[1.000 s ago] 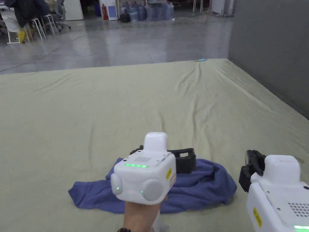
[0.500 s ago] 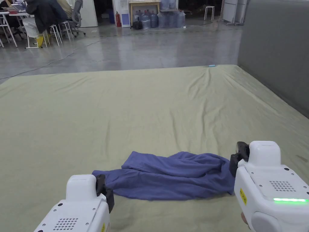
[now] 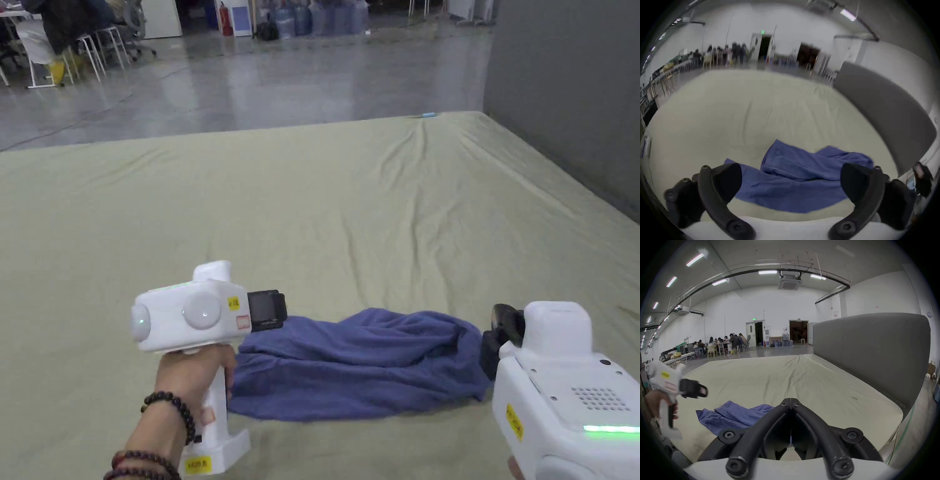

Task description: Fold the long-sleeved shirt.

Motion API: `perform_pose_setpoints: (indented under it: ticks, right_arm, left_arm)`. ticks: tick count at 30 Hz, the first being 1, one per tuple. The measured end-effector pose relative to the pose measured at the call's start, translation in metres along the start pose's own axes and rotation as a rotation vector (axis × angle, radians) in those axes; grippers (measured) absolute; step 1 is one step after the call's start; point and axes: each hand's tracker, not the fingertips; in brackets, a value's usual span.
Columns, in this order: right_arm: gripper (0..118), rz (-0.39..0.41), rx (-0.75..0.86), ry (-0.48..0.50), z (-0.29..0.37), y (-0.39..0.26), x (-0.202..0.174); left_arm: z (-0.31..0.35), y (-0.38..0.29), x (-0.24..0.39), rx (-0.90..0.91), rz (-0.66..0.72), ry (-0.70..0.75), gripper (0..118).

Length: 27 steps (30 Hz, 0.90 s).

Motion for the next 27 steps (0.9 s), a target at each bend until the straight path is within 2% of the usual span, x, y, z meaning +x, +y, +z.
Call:
perform_pose_setpoints:
  ticks: [3, 4, 5, 7, 8, 9, 10, 11, 15, 17, 18, 20, 21, 24, 25, 26, 27]
  right_arm:
    - [0, 0.006, -0.020, -0.007, -0.003, -0.003, 0.004]
    - [0, 0.006, -0.027, -0.009, -0.005, -0.003, 0.006]
    - [0, 0.006, -0.034, -0.014, -0.007, -0.005, 0.009]
    - [0, 0.005, -0.044, -0.024, -0.011, -0.006, 0.014]
    - [0, 0.006, -0.049, -0.029, -0.012, -0.005, 0.015]
    - [0, 0.009, -0.054, -0.044, -0.014, -0.006, 0.017]
    - [0, 0.010, -0.060, -0.066, -0.015, -0.006, 0.018]
    - [0, 0.007, -0.066, -0.069, -0.017, -0.006, 0.020]
    - [0, -0.015, -0.093, -0.066, -0.030, -0.001, 0.029]
    - [0, -0.033, -0.182, -0.058, -0.049, 0.001, 0.037]
    - [20, -0.034, -0.259, -0.039, -0.066, 0.001, 0.042]
    - [85, -0.036, -0.447, -0.003, -0.100, -0.004, 0.048]
    - [98, -0.039, -0.535, 0.003, -0.122, -0.013, 0.053]
    - [94, -0.076, -0.596, 0.009, -0.160, -0.030, 0.053]
    - [82, -0.064, -0.609, 0.002, -0.171, -0.035, 0.050]
    - [59, -0.054, -0.618, 0.006, -0.180, -0.038, 0.047]
    - [22, -0.022, -0.644, 0.015, -0.191, -0.042, 0.043]
  left_arm:
    - [-0.053, 0.006, -0.004, -0.140, -0.044, 0.071, 116]
    - [-0.065, 0.006, -0.004, -0.181, -0.049, 0.109, 114]
    - [-0.074, 0.004, -0.005, -0.205, -0.054, 0.112, 106]
    - [-0.081, -0.004, 0.000, -0.264, -0.066, 0.064, 66]
    - [-0.082, -0.007, 0.001, -0.265, -0.061, 0.033, 53]
    - [-0.080, -0.009, 0.003, -0.241, -0.061, 0.025, 32]
    - [-0.078, -0.009, 0.007, -0.219, -0.064, 0.027, 5]
    - [-0.079, -0.010, 0.010, -0.198, -0.069, 0.034, 0]
    - [-0.066, -0.005, 0.014, -0.166, -0.112, 0.037, 0]
    - [-0.059, -0.002, 0.011, -0.143, -0.107, 0.033, 0]
    - [-0.054, -0.001, 0.010, -0.124, -0.095, 0.021, 0]
    - [-0.041, -0.001, 0.011, -0.105, -0.089, 0.001, 0]
    - [-0.037, -0.001, 0.011, -0.092, -0.092, -0.004, 0]
    - [-0.028, 0.000, 0.013, -0.080, -0.099, -0.008, 0]
    - [-0.026, -0.001, 0.013, -0.075, -0.098, -0.015, 0]
    - [-0.024, -0.001, 0.013, -0.070, -0.096, -0.019, 0]
    - [-0.023, 0.000, 0.012, -0.067, -0.094, -0.026, 0]
